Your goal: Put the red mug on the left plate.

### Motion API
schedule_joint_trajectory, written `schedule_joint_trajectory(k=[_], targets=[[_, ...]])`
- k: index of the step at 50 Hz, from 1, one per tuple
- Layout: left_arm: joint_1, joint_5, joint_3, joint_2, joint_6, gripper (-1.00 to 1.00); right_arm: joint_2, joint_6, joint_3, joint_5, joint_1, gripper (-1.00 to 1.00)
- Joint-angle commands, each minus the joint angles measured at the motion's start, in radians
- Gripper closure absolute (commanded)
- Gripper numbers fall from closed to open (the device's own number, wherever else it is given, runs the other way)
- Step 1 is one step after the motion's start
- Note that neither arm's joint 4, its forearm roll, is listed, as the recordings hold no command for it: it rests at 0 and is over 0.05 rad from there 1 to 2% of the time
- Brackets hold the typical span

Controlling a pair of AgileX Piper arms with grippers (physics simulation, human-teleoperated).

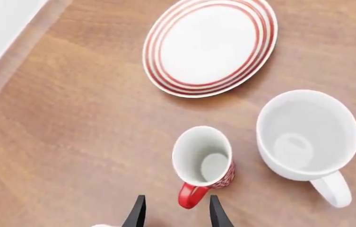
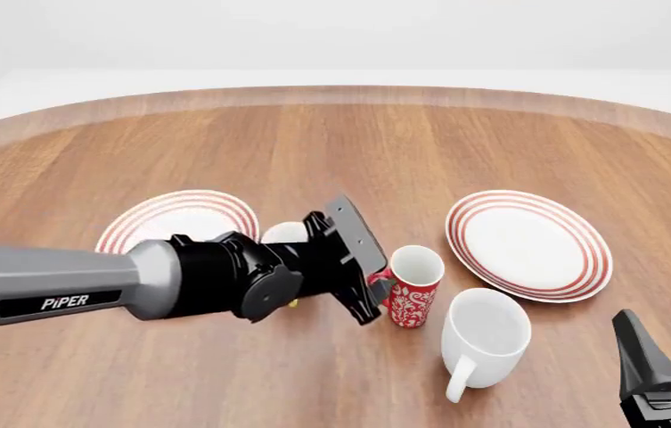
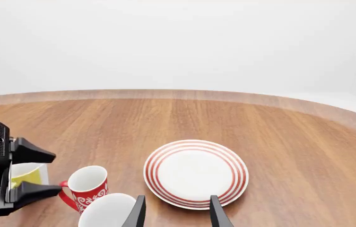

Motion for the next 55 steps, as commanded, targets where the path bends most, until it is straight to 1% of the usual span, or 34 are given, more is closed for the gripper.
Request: schedule_joint_trajectory(k=[1,18,42,55], targets=[[-0.012,-0.028,0.005,0.027,-0.015,-1.0,0.0,0.0,0.0,0.0,0.0,-1.0],[-0.019,-0.071,0.025,0.05,-0.036,-1.0,0.0,0.0,0.0,0.0,0.0,-1.0],[-0.015,-0.072,0.025,0.061,-0.039,-1.0,0.0,0.0,0.0,0.0,0.0,-1.0],[-0.022,-0.085,0.022,0.083,-0.055,-1.0,0.0,0.0,0.0,0.0,0.0,-1.0]])
